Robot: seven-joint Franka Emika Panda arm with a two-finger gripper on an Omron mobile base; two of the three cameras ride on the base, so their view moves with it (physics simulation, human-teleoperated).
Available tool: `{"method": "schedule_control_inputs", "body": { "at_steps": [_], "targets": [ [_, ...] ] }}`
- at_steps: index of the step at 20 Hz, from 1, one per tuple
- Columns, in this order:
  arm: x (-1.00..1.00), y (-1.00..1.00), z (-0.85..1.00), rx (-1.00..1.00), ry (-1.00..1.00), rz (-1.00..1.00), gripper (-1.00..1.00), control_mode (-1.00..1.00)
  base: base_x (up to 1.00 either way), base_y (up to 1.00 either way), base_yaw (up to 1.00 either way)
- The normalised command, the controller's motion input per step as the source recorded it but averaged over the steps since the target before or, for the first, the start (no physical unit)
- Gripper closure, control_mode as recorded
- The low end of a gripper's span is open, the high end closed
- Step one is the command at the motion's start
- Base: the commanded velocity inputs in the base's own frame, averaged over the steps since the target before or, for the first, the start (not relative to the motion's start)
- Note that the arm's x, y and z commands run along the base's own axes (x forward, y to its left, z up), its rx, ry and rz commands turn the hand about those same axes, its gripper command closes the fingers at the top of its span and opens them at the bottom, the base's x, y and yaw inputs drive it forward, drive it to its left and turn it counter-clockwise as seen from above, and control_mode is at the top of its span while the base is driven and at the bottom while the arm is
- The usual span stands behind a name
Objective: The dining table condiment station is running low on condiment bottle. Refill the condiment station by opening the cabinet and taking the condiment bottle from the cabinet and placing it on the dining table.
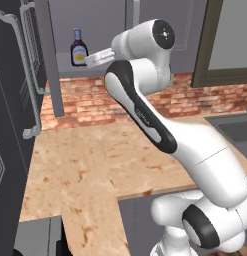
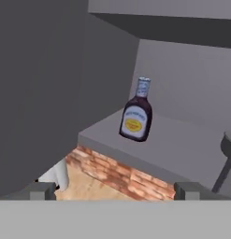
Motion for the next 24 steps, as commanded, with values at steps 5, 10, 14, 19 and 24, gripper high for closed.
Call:
{"method": "schedule_control_inputs", "body": {
  "at_steps": [5, 10, 14, 19, 24],
  "targets": [
    [0.18, 0.24, -0.01, 0.00, 0.00, 0.00, -1.00, -1.00, 0.00, 0.00, 0.00],
    [0.24, 0.06, 0.00, 0.00, 0.00, -0.03, -1.00, -1.00, 0.00, 0.00, 0.00],
    [0.24, 0.00, 0.00, 0.01, 0.00, -0.04, -1.00, -1.00, 0.00, 0.00, 0.00],
    [0.27, 0.00, 0.00, 0.01, 0.00, -0.05, -1.00, -1.00, 0.00, 0.00, 0.00],
    [0.30, 0.00, 0.00, 0.01, 0.00, -0.05, -1.00, -1.00, 0.00, 0.00, 0.00]
  ]
}}
